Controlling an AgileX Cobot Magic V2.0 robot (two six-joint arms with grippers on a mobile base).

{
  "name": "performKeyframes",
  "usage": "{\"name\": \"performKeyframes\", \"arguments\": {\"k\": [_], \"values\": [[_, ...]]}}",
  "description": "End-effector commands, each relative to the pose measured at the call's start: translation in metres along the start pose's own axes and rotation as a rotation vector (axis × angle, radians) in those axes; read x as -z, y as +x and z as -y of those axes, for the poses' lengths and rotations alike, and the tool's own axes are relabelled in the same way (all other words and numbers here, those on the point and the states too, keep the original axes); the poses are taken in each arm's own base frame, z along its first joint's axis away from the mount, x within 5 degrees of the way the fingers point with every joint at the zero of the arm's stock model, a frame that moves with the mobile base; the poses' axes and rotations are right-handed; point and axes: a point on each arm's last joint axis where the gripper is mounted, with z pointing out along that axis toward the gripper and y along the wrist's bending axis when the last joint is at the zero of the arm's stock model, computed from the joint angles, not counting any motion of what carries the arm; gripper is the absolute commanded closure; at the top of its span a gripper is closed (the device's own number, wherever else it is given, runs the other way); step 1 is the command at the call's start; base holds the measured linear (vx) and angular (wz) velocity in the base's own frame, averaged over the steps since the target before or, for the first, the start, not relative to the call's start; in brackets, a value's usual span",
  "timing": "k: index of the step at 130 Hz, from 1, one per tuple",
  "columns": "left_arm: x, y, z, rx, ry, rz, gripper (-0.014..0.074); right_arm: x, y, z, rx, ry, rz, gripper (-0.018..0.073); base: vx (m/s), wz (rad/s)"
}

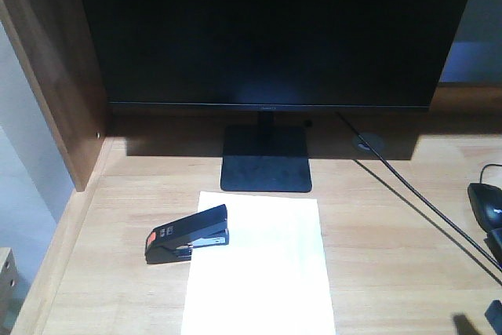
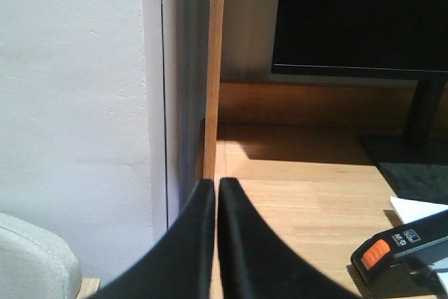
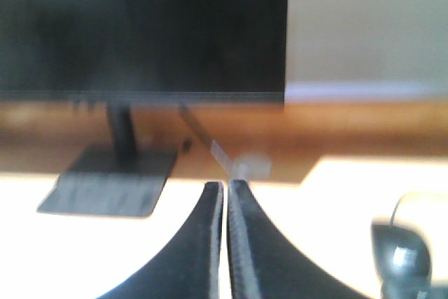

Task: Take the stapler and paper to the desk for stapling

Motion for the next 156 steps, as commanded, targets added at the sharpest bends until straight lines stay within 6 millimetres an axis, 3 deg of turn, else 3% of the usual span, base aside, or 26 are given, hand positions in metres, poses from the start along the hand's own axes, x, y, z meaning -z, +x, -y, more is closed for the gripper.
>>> {"name": "performKeyframes", "arguments": {"k": [1, 33, 77, 156], "values": [[0.001, -0.004, 0.0, 0.016, 0.001, 0.083, 0.0603, 0.001, -0.015, -0.002, 0.021, -0.019, 0.085, 0.0565, 0.0, 0.0], [0.001, -0.004, 0.0, 0.016, 0.001, 0.083, 0.0603, 0.002, -0.01, 0.006, 0.018, 0.075, 0.081, 0.0565, 0.0, 0.0], [0.001, -0.004, 0.0, 0.016, 0.001, 0.083, 0.0603, 0.018, 0.043, 0.009, 0.02, 0.131, 0.167, 0.0565, 0.0, 0.0], [0.001, -0.004, 0.0, 0.016, 0.001, 0.083, 0.0603, 0.019, 0.044, 0.008, 0.036, 0.125, 0.16, 0.0565, 0.0, 0.0]]}}
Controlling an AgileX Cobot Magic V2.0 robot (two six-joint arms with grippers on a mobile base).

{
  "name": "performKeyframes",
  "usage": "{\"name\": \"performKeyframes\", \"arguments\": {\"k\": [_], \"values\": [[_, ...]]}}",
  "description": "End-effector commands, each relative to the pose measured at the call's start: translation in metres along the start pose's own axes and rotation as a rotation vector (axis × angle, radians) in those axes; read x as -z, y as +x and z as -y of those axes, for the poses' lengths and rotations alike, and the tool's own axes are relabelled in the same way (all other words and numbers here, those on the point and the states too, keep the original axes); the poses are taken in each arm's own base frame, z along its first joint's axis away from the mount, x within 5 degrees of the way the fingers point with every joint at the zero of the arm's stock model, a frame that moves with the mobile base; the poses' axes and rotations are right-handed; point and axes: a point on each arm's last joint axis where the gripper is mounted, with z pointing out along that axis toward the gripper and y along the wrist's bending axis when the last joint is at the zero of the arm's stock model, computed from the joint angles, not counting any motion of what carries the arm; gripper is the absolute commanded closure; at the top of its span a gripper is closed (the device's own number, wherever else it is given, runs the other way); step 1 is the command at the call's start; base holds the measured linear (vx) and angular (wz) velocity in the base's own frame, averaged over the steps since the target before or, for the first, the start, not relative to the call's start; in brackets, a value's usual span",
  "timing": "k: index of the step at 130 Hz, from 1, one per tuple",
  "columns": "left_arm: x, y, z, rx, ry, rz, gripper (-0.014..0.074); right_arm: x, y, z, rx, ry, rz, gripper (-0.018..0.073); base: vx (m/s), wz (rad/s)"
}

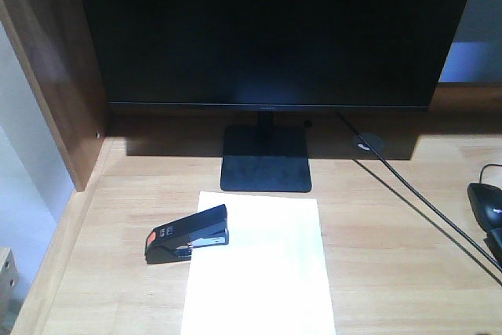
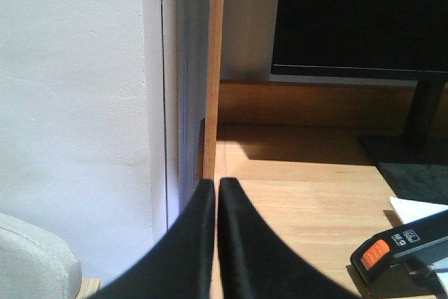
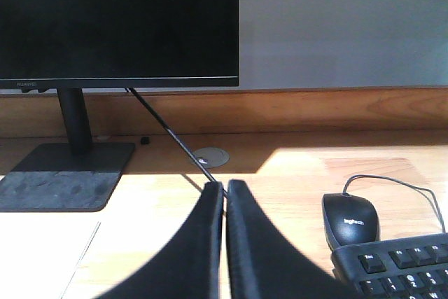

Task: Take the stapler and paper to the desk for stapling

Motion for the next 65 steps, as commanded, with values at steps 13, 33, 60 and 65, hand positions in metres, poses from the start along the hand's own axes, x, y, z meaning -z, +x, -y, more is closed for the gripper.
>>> {"name": "performKeyframes", "arguments": {"k": [13, 33, 60, 65], "values": [[0.0007, -0.0043, -0.0001, 0.016, 0.001, 0.082, 0.0603, 0.0007, -0.0047, 0.0, 0.019, 0.0, 0.07, 0.0565, 0.0, 0.0], [0.0007, -0.0043, -0.0001, 0.016, 0.001, 0.082, 0.0603, 0.0007, -0.0047, 0.0, 0.019, 0.0, 0.07, 0.0565, 0.0, 0.0], [0.0007, -0.0043, -0.0001, 0.016, 0.001, 0.082, 0.0603, 0.0007, -0.0047, 0.0, 0.019, 0.0, 0.07, 0.0565, 0.0, 0.0], [0.0007, -0.0043, -0.0001, 0.016, 0.001, 0.082, 0.0603, 0.0007, -0.0047, 0.0, 0.019, 0.0, 0.07, 0.0565, 0.0, 0.0]]}}
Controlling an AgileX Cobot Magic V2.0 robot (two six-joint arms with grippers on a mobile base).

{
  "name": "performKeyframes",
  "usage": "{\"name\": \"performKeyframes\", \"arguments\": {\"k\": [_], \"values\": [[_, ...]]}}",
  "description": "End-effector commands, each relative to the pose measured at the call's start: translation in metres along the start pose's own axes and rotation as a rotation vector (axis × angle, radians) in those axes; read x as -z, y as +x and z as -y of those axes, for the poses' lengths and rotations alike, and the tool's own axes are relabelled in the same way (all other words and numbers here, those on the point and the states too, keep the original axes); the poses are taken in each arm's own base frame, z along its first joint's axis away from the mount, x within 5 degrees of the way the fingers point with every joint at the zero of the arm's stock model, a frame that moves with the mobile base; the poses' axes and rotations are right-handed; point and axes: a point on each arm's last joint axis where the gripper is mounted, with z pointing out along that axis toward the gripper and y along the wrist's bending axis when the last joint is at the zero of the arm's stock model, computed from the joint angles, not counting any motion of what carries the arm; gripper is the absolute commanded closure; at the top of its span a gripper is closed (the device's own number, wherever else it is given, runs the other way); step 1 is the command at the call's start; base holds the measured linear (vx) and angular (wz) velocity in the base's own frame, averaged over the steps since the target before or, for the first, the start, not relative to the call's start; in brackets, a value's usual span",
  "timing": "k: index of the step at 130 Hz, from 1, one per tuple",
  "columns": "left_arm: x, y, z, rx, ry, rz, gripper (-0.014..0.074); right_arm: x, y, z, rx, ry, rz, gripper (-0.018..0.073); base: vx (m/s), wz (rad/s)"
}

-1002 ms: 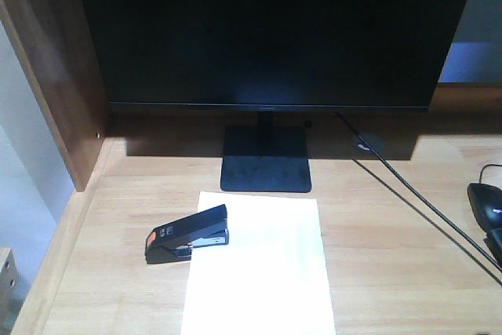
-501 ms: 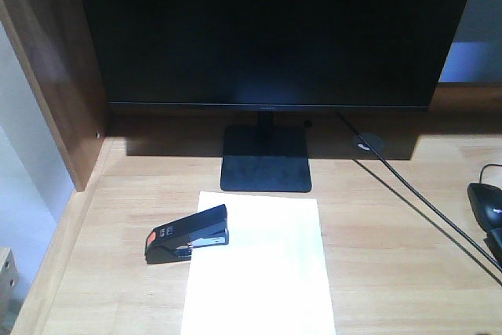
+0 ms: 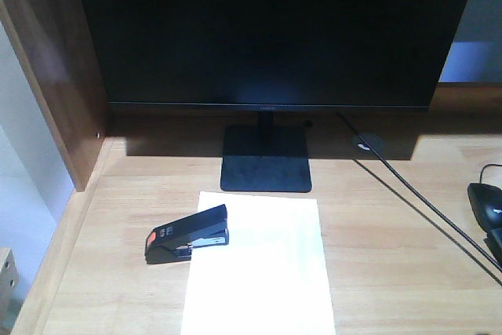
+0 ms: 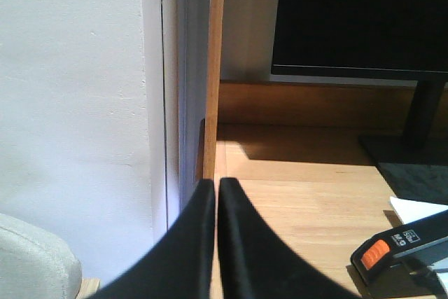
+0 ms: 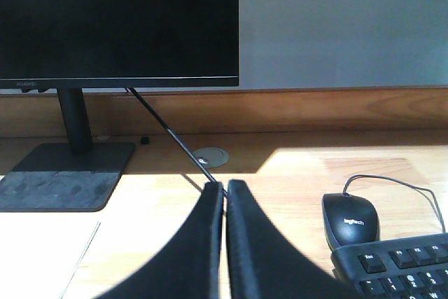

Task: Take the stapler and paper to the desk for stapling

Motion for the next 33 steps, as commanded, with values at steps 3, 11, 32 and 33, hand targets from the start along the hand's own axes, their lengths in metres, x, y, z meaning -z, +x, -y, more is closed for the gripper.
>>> {"name": "performKeyframes", "arguments": {"k": [3, 11, 32, 33], "values": [[0.0007, -0.0043, -0.0001, 0.016, 0.001, 0.082, 0.0603, 0.0007, -0.0047, 0.0, 0.018, 0.0, 0.07, 0.0565, 0.0, 0.0], [0.0007, -0.0043, -0.0001, 0.016, 0.001, 0.082, 0.0603, 0.0007, -0.0047, 0.0, 0.018, 0.0, 0.07, 0.0565, 0.0, 0.0], [0.0007, -0.0043, -0.0001, 0.016, 0.001, 0.082, 0.0603, 0.0007, -0.0047, 0.0, 0.017, 0.0, 0.07, 0.0565, 0.0, 0.0], [0.0007, -0.0043, -0.0001, 0.016, 0.001, 0.082, 0.0603, 0.0007, -0.0047, 0.0, 0.017, 0.0, 0.07, 0.0565, 0.0, 0.0]]}}
